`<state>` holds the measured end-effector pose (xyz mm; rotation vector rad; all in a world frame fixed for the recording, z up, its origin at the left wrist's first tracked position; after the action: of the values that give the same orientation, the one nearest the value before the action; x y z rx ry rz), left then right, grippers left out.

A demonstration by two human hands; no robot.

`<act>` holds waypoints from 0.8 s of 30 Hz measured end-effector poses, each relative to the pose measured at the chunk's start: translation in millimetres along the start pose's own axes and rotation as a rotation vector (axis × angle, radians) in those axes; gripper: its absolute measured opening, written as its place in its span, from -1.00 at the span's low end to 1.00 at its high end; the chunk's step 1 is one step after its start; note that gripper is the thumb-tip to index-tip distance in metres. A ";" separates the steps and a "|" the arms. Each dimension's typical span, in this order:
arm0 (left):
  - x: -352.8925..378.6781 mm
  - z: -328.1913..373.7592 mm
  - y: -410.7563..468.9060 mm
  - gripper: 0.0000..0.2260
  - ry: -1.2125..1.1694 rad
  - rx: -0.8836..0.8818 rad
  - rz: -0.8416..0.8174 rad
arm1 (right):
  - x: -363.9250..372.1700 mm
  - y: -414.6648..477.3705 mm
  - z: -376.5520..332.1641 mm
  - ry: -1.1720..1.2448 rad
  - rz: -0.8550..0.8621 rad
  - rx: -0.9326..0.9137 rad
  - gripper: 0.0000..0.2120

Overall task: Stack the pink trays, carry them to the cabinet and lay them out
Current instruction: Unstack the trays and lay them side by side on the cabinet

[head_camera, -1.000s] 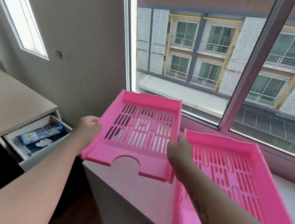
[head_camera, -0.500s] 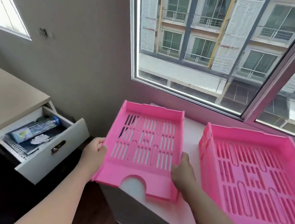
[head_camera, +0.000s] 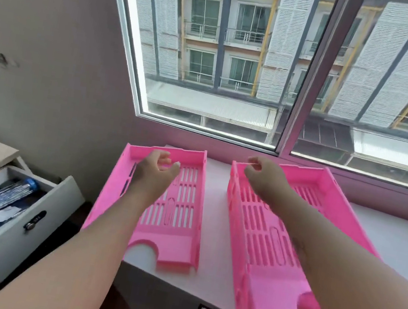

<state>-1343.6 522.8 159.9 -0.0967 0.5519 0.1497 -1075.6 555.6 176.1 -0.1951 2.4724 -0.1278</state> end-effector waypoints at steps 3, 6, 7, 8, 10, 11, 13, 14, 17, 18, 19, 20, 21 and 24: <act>78.5 32.6 -20.5 -0.64 0.022 0.033 -0.152 | -65.0 -22.0 48.2 -0.138 0.131 0.100 -0.65; 148.0 46.7 -49.4 -0.53 0.043 -0.012 -0.280 | -119.1 -47.5 99.0 -0.320 0.219 0.242 -0.68; 163.5 45.7 -58.2 -0.49 0.039 -0.056 -0.296 | -129.4 -54.4 116.7 -0.368 0.207 0.289 -0.67; 174.2 40.9 -65.3 -0.46 0.025 -0.122 -0.294 | -135.5 -60.3 134.2 -0.403 0.175 0.334 -0.66; 183.3 29.0 -73.8 -0.50 0.004 -0.246 -0.252 | -136.0 -69.3 167.4 -0.425 0.077 0.396 -0.66; 184.9 26.6 -76.9 -0.61 -0.003 -0.270 -0.239 | -132.1 -73.0 179.8 -0.424 0.027 0.401 -0.67; 185.5 19.8 -75.1 -0.91 0.000 -0.278 -0.190 | -121.8 -77.4 195.3 -0.404 -0.045 0.378 -0.68; 185.6 18.7 -73.0 -0.89 0.002 -0.271 -0.169 | -117.5 -79.0 199.1 -0.378 -0.057 0.364 -0.69; 186.2 24.6 -65.4 -0.75 0.047 -0.233 -0.184 | -115.0 -79.6 202.9 -0.315 -0.022 0.361 -0.73; 186.1 27.0 -61.2 -0.73 0.070 -0.224 -0.197 | -113.8 -78.9 202.9 -0.293 -0.018 0.364 -0.73; 185.2 30.5 -56.6 -0.72 0.098 -0.210 -0.211 | -112.1 -78.5 202.6 -0.266 -0.014 0.367 -0.72; 184.5 31.5 -49.6 -0.71 0.120 -0.201 -0.227 | -110.6 -77.6 202.1 -0.239 -0.003 0.371 -0.71; 183.4 31.8 -41.3 -0.72 0.135 -0.187 -0.240 | -108.9 -76.9 201.5 -0.212 0.015 0.380 -0.70; 181.1 31.0 -14.2 -0.79 0.158 -0.138 -0.292 | -101.2 -75.3 197.1 -0.137 0.081 0.414 -0.66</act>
<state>-1173.0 533.8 91.2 -0.3236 0.6786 -0.1062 -867.0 490.3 92.6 0.0715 2.2558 -0.5645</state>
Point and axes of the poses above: each hand's wrist, its own y-axis towards the middle knuckle, its own x-axis out of the palm, z = x × y, the point moved 10 cm from there along y, towards the middle knuckle, and after that the axes turned 10 degrees about -z, right-handed, at the moved point
